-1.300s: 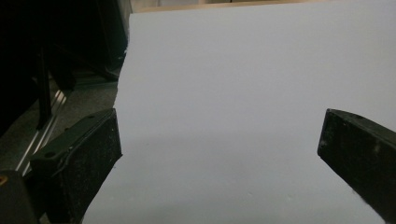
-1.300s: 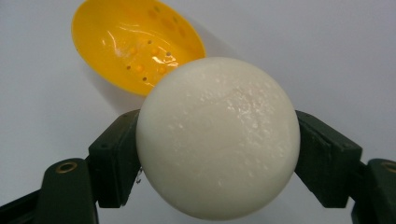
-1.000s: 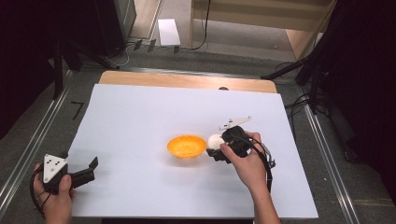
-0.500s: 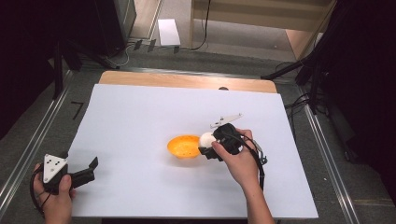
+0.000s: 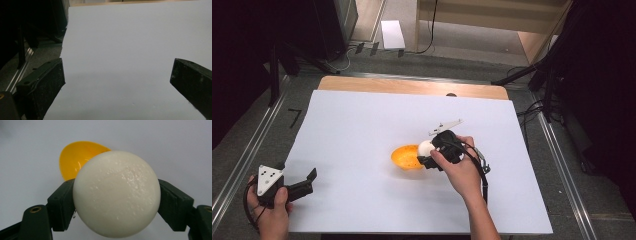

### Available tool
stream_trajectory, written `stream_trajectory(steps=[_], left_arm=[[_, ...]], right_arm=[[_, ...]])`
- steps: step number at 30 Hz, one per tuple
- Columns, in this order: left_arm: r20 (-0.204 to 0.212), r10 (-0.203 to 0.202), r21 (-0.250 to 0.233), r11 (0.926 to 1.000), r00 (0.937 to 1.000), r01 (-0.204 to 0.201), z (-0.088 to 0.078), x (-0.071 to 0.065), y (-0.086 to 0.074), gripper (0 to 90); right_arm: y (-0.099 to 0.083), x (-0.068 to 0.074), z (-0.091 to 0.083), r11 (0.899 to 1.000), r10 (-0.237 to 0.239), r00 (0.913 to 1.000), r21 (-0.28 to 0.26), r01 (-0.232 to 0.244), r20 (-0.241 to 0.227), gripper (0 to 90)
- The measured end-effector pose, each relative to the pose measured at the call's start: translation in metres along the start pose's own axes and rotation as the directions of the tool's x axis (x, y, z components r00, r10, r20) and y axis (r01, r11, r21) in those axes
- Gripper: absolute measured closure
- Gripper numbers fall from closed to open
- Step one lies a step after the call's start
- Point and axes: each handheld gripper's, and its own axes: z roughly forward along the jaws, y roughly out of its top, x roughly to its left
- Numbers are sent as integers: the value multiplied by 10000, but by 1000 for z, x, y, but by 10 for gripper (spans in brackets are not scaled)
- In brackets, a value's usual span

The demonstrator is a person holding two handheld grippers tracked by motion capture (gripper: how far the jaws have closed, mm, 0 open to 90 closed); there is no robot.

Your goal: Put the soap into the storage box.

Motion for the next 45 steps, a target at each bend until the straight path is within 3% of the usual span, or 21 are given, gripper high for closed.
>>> stream_trajectory(steps=[18,29,45], left_arm=[[22,28,-8,10000,10000,-28,0,0,0,0],[48,25,-4,10000,10000,-24,0,0,0,0],[56,-20,9,10000,10000,20,0,0,0,0]], right_arm=[[13,13,19,9999,89,9998,132,-87,-201,242],[15,20,31,9997,33,10000,261,-33,-6,242],[9,20,46,9968,501,9986,622,-509,149,241]])
